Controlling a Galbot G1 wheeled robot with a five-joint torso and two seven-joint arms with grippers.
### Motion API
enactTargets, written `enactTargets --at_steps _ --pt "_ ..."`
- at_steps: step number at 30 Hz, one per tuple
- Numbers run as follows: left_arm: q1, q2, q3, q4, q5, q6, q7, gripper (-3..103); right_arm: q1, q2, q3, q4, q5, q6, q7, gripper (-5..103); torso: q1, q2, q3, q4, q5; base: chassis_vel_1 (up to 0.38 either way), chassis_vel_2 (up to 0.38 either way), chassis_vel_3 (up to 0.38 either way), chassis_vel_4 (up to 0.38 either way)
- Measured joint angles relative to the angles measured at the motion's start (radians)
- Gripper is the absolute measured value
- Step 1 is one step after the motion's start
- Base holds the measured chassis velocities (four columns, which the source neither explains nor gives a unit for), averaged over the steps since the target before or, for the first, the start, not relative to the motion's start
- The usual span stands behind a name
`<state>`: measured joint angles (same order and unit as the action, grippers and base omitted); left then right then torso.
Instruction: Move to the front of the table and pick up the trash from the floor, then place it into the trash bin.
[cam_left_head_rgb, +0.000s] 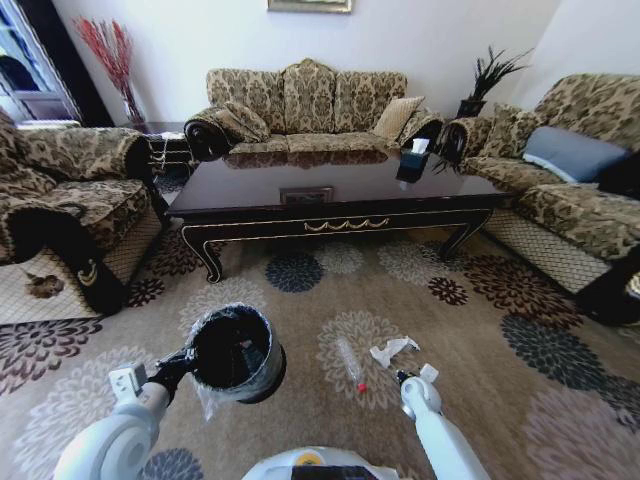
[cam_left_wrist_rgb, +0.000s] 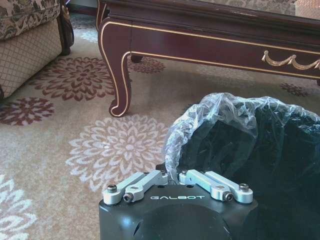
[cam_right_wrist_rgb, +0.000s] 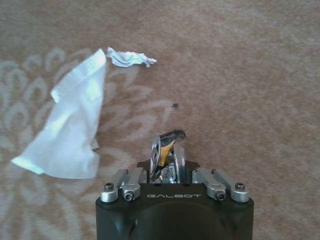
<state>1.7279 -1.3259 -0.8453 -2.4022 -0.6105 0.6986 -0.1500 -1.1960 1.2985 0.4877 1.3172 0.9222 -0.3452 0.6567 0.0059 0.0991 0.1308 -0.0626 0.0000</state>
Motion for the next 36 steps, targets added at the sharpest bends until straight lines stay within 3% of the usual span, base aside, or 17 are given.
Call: enactTargets --at_steps 4,7,11,15,17,18,23,26,27,29,30,34,35,36 --pt "0.006 -0.007 0.006 -0.004 0.004 0.0 0.0 4 -0.01 -0.006 0.008 -0.009 -0.013 0.007 -0.009 25 0.0 0.0 0.0 0.0001 -0.0001 0.0 0.0 0.0 0.0" --pt "0.01 -0.008 0.009 -0.006 0.008 -0.001 0.0 4 -0.02 -0.009 0.013 0.002 -0.014 0.022 -0.016 25 0.0 0.0 0.0 0.0 0.0002 0.0 0.0 0.0 0.0" --pt "0.017 -0.007 0.021 -0.006 0.023 -0.004 0.001 4 -0.046 -0.024 0.019 0.061 -0.046 0.094 -0.076 25 0.0 0.0 0.0 -0.0001 0.0 0.0 0.0 0.0 0.0" --pt "0.01 0.016 0.04 -0.004 0.037 -0.013 0.017 4 -0.089 -0.055 0.019 0.198 -0.066 0.219 -0.207 25 0.0 0.0 0.0 -0.0002 0.0 0.0 0.0 0.0 0.0" --pt "0.006 0.025 0.045 -0.001 0.041 -0.016 0.022 4 -0.099 -0.064 0.019 0.241 -0.065 0.246 -0.242 25 0.0 0.0 0.0 -0.0001 0.0 0.0 0.0 0.0 0.0" --pt "0.001 0.038 0.053 0.005 0.045 -0.018 0.027 4 -0.112 -0.075 0.016 0.305 -0.045 0.268 -0.282 25 0.0 0.0 0.0 -0.0001 -0.0002 0.0 0.0 0.0 0.0" --pt "-0.017 0.068 0.077 0.026 0.038 -0.02 0.031 4 -0.133 -0.089 -0.005 0.476 0.082 0.273 -0.311 25 0.0 0.0 0.0 0.0 -0.0003 0.0 0.0 0.0 0.0" --pt "-0.037 0.114 0.091 0.04 -0.002 -0.02 0.03 4 -0.144 -0.119 -0.045 0.558 0.087 0.33 -0.418 25 0.0 0.0 0.0 0.0 -0.0002 0.0 0.0 0.0 0.0" --pt "-0.037 0.114 0.091 0.04 -0.002 -0.02 0.03 4 -0.144 -0.119 -0.045 0.558 0.087 0.33 -0.418 25 0.0 0.0 0.0 0.0 -0.0002 0.0 0.0 0.0 0.0" --pt "-0.051 0.169 0.093 0.056 -0.04 -0.023 0.029 4 -0.145 -0.18 -0.089 0.587 0.081 0.418 -0.562 25 0.0 0.0 0.0 -0.0002 -0.0003 0.0 0.0 0.0 0.0" --pt "-0.051 0.169 0.093 0.056 -0.04 -0.023 0.029 4 -0.145 -0.18 -0.089 0.587 0.081 0.418 -0.562 25 0.0 0.0 0.0 -0.0002 -0.0003 0.0 0.0 0.0 0.0" --pt "-0.075 0.234 0.094 0.081 -0.082 -0.023 0.026 4 -0.103 -0.295 -0.162 0.549 0.081 0.58 -0.837 25 0.0 0.0 0.0 0.0 -0.0001 0.0 0.0 0.0 0.0" --pt "-0.075 0.234 0.094 0.081 -0.082 -0.023 0.026 4 -0.103 -0.295 -0.162 0.549 0.081 0.58 -0.837 25 0.0 0.0 0.0 0.0 -0.0001 0.0 0.0 0.0 0.0" --pt "-0.082 0.24 0.097 0.085 -0.09 -0.023 0.026 4 -0.09 -0.319 -0.18 0.536 0.08 0.608 -0.892 25 0.0 0.0 0.0 -0.0002 0.0002 0.0 0.0 0.0 0.0"
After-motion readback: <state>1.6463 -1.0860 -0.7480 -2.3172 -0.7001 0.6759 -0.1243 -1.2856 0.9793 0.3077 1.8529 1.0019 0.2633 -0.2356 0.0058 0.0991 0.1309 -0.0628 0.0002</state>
